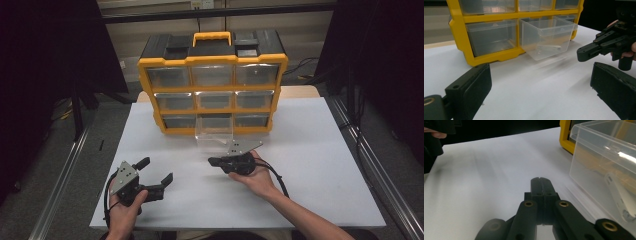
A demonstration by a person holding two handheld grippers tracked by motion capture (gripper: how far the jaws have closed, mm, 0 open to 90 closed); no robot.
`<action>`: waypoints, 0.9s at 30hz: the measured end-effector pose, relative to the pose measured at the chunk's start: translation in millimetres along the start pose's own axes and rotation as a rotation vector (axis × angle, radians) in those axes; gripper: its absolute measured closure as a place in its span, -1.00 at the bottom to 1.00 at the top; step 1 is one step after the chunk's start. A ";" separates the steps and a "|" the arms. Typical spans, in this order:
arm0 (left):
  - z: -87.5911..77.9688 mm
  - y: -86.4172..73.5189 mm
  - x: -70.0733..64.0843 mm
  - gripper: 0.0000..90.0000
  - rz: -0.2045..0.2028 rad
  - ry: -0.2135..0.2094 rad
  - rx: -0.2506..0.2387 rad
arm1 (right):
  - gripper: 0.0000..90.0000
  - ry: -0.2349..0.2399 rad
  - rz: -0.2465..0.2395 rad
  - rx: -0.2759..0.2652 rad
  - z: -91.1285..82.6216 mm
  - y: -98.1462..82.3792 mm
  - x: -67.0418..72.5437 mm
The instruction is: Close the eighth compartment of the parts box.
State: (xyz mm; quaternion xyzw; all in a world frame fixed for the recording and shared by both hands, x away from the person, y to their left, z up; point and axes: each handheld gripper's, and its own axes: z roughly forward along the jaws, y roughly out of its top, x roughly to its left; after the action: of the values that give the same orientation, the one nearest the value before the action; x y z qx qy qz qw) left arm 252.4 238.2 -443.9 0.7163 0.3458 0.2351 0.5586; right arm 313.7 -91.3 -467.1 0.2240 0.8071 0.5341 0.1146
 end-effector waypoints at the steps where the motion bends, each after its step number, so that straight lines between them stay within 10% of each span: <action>1: 0.0 -0.1 0.2 -0.92 0.001 0.000 0.001 | 1.00 -0.002 0.000 0.003 1.2 0.0 -1.3; 27: 0.0 0.0 0.6 -0.92 -0.003 0.003 0.002 | 1.00 -0.108 -0.001 -0.017 12.3 4.6 -33.3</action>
State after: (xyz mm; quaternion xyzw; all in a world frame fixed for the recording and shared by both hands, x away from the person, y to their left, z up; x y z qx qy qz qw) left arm 252.8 238.6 -444.0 0.7158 0.3481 0.2349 0.5579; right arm 349.1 -95.9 -469.6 0.2512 0.7954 0.5278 0.1600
